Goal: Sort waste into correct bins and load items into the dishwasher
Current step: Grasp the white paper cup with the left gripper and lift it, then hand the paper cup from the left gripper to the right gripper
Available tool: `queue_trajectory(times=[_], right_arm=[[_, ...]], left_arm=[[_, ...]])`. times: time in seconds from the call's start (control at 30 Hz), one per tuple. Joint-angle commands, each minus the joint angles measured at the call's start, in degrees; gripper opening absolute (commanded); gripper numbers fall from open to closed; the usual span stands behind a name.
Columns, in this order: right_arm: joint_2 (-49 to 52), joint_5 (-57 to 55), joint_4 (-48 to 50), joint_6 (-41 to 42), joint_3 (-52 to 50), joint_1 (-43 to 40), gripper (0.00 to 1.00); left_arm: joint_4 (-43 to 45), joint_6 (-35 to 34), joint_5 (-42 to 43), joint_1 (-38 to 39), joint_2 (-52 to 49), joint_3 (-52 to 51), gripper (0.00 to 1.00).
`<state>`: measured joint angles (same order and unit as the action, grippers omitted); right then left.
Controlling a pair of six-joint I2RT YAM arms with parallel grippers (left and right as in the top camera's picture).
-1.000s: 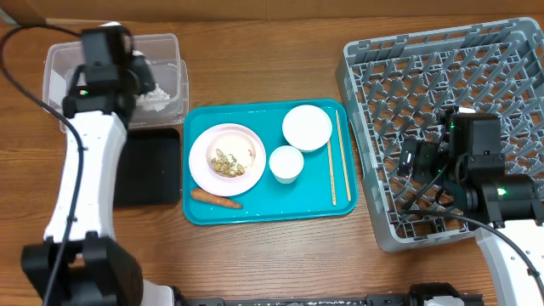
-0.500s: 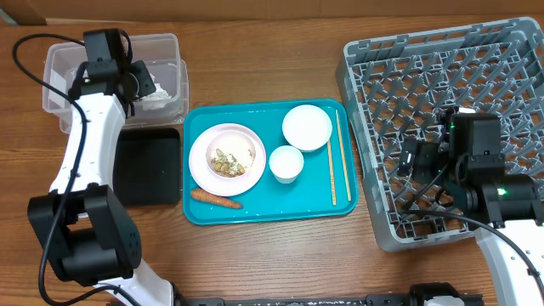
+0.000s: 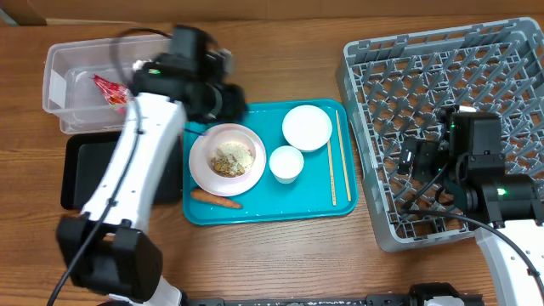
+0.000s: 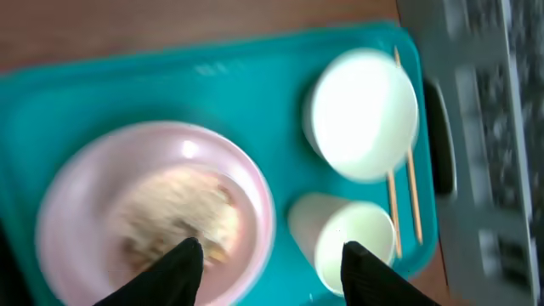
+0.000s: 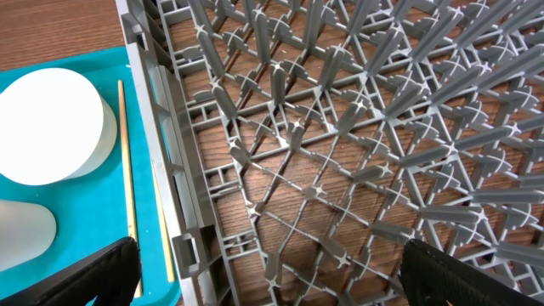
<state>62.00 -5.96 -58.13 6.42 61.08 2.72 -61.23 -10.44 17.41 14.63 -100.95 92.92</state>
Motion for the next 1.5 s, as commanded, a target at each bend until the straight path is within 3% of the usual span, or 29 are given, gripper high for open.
queue_trajectory(times=[0.0,0.2,0.47,0.5,0.6,0.73,0.87,1.0,1.07,1.17,1.27,1.37,1.47], right_arm=[[-0.46,0.22,0.31,0.28,1.62,0.11,1.00],[-0.46,0.24,0.31,0.28,1.62,0.11,1.00],[-0.46,0.24,0.13,0.28,1.62,0.11,1.00],[-0.46,0.24,0.13,0.28,1.62,0.11,1.00],[-0.46,0.22,0.11,0.28,1.62,0.11,1.00],[-0.46,0.11,0.09,0.24,1.62,0.11,1.00],[-0.46,-5.64,-0.26,-0.74,1.62,0.11,1.00],[-0.46,-16.70,3.87,5.55,1.62,0.11,1.00],[-0.46,-16.94,8.20,7.43,1.62,0.09,1.00],[0.28,-3.96,16.24,2.62,1.62,0.11,1.00],[2.40,23.41,22.95,-8.37,1.62,0.11,1.00],[4.94,45.57,27.19,-14.32,1.62,0.11,1.00],[7.04,60.26,31.65,-18.25,1.62,0.11,1.00]], left_arm=[[-1.53,5.16,-0.37,4.50,-2.97,-1.70,0.55],[-3.32,8.98,-2.60,10.71,-8.46,-2.03,0.54],[-4.35,8.94,-5.20,12.46,-13.73,-2.03,0.43],[-4.35,8.94,-5.18,12.46,-14.10,-2.03,0.40],[-4.33,8.96,-5.18,12.44,-14.45,-2.03,0.04],[-4.68,9.14,-3.52,12.26,-14.38,-0.83,0.04],[-8.83,12.74,5.25,10.34,-13.90,4.94,0.04],[-13.81,13.31,12.09,5.73,-13.27,13.55,0.04],[-13.38,14.40,18.21,2.82,-13.27,16.68,0.04],[-6.60,15.34,38.21,-1.62,-13.27,17.81,0.04],[1.97,13.55,57.27,-3.96,-14.12,17.79,0.04],[5.77,10.45,62.55,-4.48,-14.32,17.79,0.04],[5.77,10.23,65.22,-4.13,-14.34,17.79,0.04]])
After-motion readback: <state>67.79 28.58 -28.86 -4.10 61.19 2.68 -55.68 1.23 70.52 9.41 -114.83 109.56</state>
